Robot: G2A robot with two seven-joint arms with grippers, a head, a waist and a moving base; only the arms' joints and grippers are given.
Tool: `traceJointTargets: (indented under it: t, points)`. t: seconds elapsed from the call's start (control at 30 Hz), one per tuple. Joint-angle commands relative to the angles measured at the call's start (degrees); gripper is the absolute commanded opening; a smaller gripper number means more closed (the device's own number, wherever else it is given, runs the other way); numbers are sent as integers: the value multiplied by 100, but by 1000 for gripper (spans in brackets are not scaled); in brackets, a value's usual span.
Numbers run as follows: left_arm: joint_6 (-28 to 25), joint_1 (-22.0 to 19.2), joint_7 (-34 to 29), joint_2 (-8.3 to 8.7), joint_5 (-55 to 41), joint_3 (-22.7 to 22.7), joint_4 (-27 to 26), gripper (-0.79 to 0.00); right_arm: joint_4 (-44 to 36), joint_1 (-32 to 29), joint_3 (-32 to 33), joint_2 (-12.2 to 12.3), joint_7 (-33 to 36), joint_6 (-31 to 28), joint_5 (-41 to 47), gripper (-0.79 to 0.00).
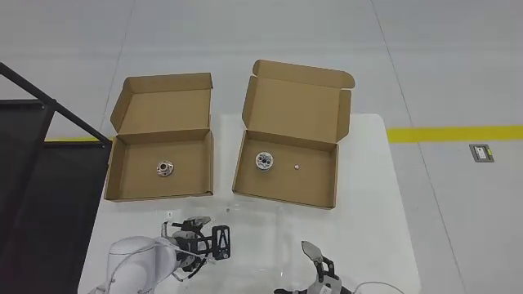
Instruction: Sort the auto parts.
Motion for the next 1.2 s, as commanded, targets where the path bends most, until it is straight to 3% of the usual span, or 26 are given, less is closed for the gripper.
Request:
traceJointTargets:
  t: [0.0, 0.3, 0.6, 1.17]
  points:
    - [1, -140, -2, 27, 107, 170, 197, -219, 0, 0, 0, 0, 0, 0, 0, 0]
    - [1, -996, -2, 126, 1, 969, 1219, -308, 0, 0, 0, 0, 0, 0, 0, 0]
    - [74, -1816, -75, 197, -405, 1779, 2012, -326, 0, 0, 0, 0, 0, 0, 0, 0]
    - [389, -2522, -390, 579, -1121, 2826, 2282, -416, 0, 0, 0, 0, 0, 0, 0, 0]
